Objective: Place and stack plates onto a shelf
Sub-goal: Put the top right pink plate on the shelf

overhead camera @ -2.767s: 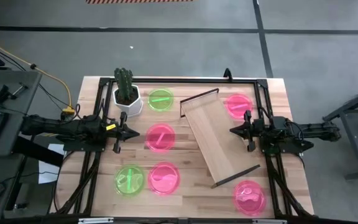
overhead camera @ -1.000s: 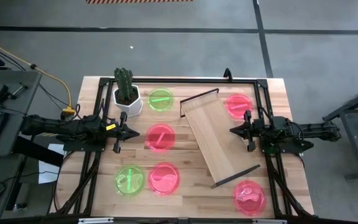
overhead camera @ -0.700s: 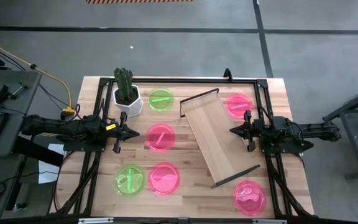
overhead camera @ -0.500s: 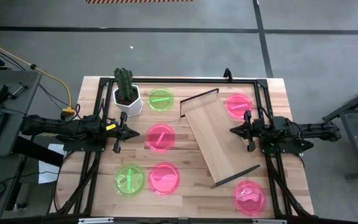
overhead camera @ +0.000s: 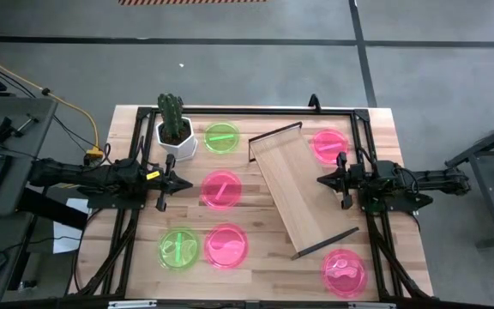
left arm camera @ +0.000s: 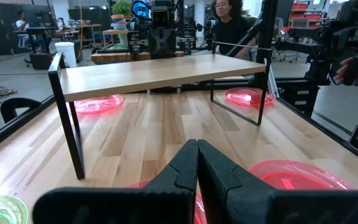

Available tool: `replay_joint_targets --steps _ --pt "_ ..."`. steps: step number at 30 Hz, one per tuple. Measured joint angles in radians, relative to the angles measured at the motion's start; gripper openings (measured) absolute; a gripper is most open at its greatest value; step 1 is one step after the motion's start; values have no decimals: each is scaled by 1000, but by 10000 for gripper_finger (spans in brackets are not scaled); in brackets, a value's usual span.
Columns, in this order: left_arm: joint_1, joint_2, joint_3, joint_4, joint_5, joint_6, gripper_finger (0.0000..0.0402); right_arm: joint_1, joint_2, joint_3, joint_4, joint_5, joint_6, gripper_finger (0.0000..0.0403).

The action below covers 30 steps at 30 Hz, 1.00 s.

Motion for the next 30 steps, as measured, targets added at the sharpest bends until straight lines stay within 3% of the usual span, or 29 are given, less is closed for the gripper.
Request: replay_joint_targets --steps 6,13,20,23,27,30 --pt "0 0 0 0 0 0 0 0 1 0 45 18 0 0" --pt "0 0 0 0 0 0 0 -1 2 0 495 210 -80 0" --pt "0 0 0 0 0 0 0 -21 94 7 674 268 -179 0" --pt "0 0 0 0 0 0 0 -58 199 62 623 470 -121 0" --pt "0 0 0 0 0 0 0 -140 371 180 397 904 51 0" --pt "0 0 0 0 0 0 0 -231 484 282 186 1008 83 0"
